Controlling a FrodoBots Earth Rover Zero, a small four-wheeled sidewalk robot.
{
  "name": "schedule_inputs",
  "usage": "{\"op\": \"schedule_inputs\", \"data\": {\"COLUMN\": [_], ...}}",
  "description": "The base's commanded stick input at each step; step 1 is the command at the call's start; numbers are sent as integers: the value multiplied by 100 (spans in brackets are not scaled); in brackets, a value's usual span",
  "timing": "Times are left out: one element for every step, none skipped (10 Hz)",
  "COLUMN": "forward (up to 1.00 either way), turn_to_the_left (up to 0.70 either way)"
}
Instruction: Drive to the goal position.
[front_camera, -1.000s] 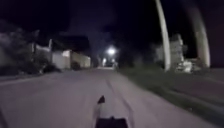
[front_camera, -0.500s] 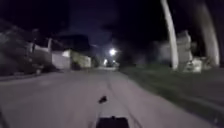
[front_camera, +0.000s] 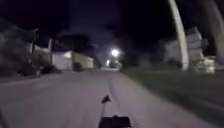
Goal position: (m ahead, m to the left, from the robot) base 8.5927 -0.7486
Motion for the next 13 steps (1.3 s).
{"op": "schedule_inputs", "data": {"forward": [70,70,70,70,70,70,70,70,70,70,70,70,70], "turn_to_the_left": [0,0,0,0,0,0,0,0,0,0,0,0,0]}}
